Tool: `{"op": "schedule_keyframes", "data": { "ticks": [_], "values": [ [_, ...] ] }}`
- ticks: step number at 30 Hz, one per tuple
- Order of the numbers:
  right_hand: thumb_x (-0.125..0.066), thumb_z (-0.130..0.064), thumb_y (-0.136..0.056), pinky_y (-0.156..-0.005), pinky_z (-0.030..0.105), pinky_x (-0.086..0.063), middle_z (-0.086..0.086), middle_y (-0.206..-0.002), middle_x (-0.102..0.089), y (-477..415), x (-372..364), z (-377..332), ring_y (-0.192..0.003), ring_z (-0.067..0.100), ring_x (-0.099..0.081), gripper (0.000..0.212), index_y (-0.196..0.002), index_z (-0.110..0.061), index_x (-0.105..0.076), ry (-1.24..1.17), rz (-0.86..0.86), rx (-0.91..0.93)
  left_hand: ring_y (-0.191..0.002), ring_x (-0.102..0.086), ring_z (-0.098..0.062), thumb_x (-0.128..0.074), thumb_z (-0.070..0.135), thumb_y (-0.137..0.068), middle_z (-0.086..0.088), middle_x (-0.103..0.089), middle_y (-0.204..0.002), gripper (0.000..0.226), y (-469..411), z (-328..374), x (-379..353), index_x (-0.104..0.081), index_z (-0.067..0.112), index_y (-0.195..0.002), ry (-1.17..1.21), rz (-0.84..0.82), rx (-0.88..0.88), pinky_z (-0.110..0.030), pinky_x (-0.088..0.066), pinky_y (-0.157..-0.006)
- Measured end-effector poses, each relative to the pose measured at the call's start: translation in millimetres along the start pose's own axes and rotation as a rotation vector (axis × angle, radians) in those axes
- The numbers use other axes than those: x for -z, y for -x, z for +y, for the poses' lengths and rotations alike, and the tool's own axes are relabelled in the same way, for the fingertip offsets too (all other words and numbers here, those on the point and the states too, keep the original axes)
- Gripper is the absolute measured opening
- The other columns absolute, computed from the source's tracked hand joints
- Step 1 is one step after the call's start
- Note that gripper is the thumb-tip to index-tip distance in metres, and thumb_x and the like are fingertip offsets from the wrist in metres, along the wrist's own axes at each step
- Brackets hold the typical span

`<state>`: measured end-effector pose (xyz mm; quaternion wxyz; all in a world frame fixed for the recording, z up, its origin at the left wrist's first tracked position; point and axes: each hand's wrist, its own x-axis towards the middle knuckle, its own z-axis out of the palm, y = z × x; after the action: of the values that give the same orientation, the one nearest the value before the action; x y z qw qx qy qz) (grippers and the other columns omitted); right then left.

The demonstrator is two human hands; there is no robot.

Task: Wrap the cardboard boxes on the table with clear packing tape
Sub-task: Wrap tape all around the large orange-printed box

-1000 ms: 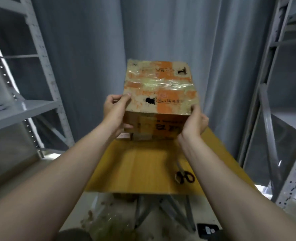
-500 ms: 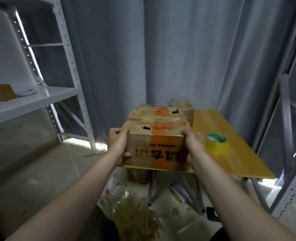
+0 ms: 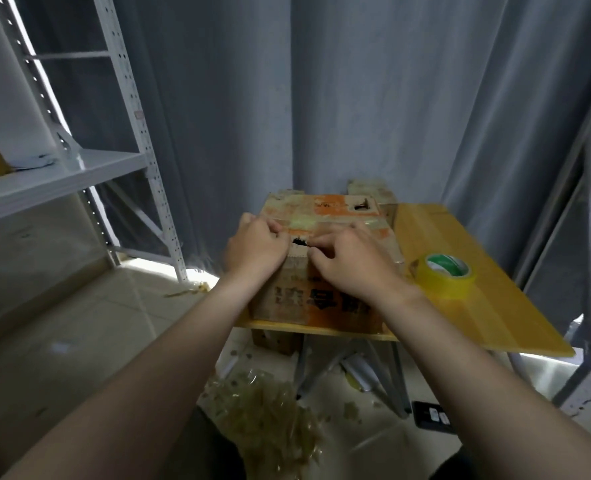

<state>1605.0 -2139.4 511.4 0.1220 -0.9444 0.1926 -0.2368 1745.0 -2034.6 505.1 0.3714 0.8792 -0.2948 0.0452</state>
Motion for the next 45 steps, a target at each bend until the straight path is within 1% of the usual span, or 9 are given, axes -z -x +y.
{"op": "schedule_keyframes", "data": {
  "ticks": [15, 19, 22, 25, 29, 32, 34, 38, 45],
  "values": [
    [-0.03, -0.045, -0.109, -0.091, 0.044, -0.035, -0.02, -0.135, -0.053, -5.8, -9.6, -0.3, -0.117, 0.02, -0.037, 0.044, -0.125, -0.035, -0.07, 0.142, -0.072, 0.042, -0.108, -0.061, -0.033, -0.048, 0.04, -0.097, 0.007, -0.051, -0.124, 0.018, -1.5, -1.3, -4.8, -0.062, 0.031, -0.104, -0.102, 0.022, -0.042, -0.039, -0.04, -0.08],
    [-0.031, -0.045, -0.11, -0.094, 0.046, -0.038, -0.021, -0.14, -0.056, -5.9, -6.0, 4.3, -0.115, 0.019, -0.037, 0.042, -0.129, -0.036, -0.067, 0.144, -0.084, 0.069, -0.109, -0.059, -0.037, -0.048, 0.036, -0.099, -0.004, -0.055, -0.119, 0.024, -9.0, 9.3, 1.0, -0.065, 0.022, -0.105, -0.233, -0.049, -0.112, -0.048, -0.052, -0.09],
    [-0.032, -0.044, -0.11, -0.097, 0.048, -0.039, -0.018, -0.142, -0.056, -10.9, -0.4, 8.4, -0.118, 0.021, -0.039, 0.041, -0.131, -0.039, -0.066, 0.147, -0.175, 0.105, -0.114, -0.059, -0.036, -0.054, 0.029, -0.093, -0.003, -0.064, -0.118, 0.014, -16.5, 26.1, 4.0, -0.066, 0.029, -0.1, -0.267, -0.112, -0.155, -0.051, -0.049, -0.101],
    [-0.043, -0.04, -0.105, -0.104, 0.05, -0.042, -0.01, -0.123, -0.069, -23.0, 9.2, 18.7, -0.116, 0.022, -0.045, 0.031, -0.107, -0.054, -0.07, -0.11, -0.139, 0.056, -0.129, -0.056, -0.03, -0.058, 0.027, -0.093, 0.0, -0.064, -0.138, 0.033, -22.7, 47.9, 3.9, -0.072, 0.035, -0.12, -0.258, -0.174, -0.193, -0.042, -0.046, -0.106],
    [-0.047, -0.034, -0.103, -0.117, 0.048, -0.026, 0.002, -0.149, -0.056, -55.0, 23.9, 56.8, -0.144, 0.033, -0.027, 0.042, -0.143, -0.03, -0.058, -0.081, 0.043, -0.331, -0.104, -0.062, -0.03, -0.053, 0.024, -0.094, -0.003, -0.071, -0.115, 0.027, -32.9, 65.3, -4.6, -0.078, 0.024, -0.103, -0.396, -0.191, -0.22, -0.036, -0.045, -0.077],
    [-0.049, -0.038, -0.102, -0.118, 0.05, -0.025, 0.008, -0.162, -0.037, -80.9, 27.1, 85.2, -0.149, 0.038, -0.021, 0.057, -0.155, -0.017, -0.041, -0.067, -0.092, -0.446, -0.078, -0.057, -0.024, -0.053, 0.016, -0.089, -0.004, -0.066, -0.092, 0.016, -39.4, 71.2, -5.9, -0.068, 0.015, -0.084, -0.462, -0.186, -0.186, -0.033, -0.043, -0.065],
    [-0.047, -0.037, -0.103, -0.115, 0.042, -0.026, 0.011, -0.16, -0.04, -92.6, 24.9, 97.1, -0.149, 0.036, -0.028, 0.052, -0.15, -0.015, -0.045, -0.035, -0.192, -0.452, -0.069, -0.048, -0.021, -0.055, 0.01, -0.089, -0.003, -0.056, -0.082, 0.01, -43.3, 74.4, -5.7, -0.06, 0.014, -0.08, -0.484, -0.182, -0.139, -0.033, -0.04, -0.063],
    [-0.036, -0.034, -0.109, -0.123, 0.043, -0.02, 0.011, -0.166, -0.03, -99.3, 10.8, 98.5, -0.151, 0.035, -0.029, 0.051, -0.156, -0.016, -0.042, 0.112, -0.366, -0.347, -0.075, -0.047, -0.024, -0.054, 0.007, -0.088, -0.002, -0.048, -0.078, 0.013, -47.0, 74.2, -11.5, -0.055, 0.015, -0.077, -0.475, -0.151, -0.113, -0.034, -0.039, -0.064],
    [-0.026, -0.034, -0.112, -0.12, 0.039, -0.027, 0.008, -0.165, -0.035, -98.4, 4.3, 98.8, -0.149, 0.033, -0.035, 0.053, -0.157, -0.01, -0.039, 0.198, -0.341, -0.277, -0.091, -0.052, -0.031, -0.052, 0.012, -0.093, -0.006, -0.052, -0.088, 0.013, -45.9, 70.9, -23.8, -0.055, 0.013, -0.081, -0.499, -0.113, -0.172, -0.038, -0.044, -0.074]
  ]
}}
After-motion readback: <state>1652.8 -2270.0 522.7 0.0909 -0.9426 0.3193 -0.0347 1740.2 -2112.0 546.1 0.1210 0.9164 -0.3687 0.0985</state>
